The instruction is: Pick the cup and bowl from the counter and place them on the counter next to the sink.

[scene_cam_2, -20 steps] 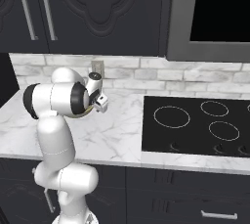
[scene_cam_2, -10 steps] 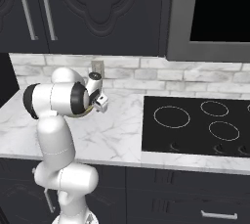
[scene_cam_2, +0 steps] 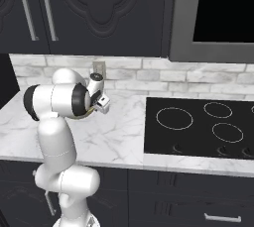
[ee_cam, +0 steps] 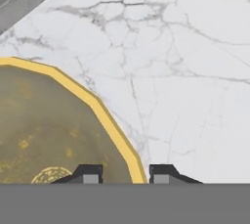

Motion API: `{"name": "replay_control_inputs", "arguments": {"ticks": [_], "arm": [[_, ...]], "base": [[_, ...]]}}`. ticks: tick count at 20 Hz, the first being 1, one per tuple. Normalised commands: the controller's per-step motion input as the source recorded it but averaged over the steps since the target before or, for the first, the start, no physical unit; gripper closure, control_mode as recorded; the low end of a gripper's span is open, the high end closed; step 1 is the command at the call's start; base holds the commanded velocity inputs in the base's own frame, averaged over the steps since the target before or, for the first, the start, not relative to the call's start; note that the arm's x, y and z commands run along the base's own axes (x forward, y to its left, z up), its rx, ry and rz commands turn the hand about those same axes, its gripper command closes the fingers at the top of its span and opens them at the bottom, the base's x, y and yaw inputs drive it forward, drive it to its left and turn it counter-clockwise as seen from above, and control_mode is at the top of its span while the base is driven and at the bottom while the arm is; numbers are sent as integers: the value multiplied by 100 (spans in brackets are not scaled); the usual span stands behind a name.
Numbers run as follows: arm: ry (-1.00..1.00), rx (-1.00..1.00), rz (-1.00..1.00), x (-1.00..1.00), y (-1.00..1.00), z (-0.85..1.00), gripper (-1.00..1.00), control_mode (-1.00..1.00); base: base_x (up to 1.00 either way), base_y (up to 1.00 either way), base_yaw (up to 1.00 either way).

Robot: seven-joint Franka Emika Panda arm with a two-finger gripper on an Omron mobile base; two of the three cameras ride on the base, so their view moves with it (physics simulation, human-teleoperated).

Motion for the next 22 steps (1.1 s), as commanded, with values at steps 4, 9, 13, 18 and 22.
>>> {"name": "replay_control_inputs", "arguments": {"ticks": [4,9,13,18,22], "arm": [[0,0,0,0,4,0,100,-100],[0,0,0,-11,1,0,100,-100],[-2,2,0,-52,-1,0,100,-100],[-4,6,0,-57,-2,10,100,-100],[-2,7,0,-47,-3,35,100,-100]], "base": [[0,0,0],[0,0,0],[0,0,0],[0,0,0],[0,0,0]]}}
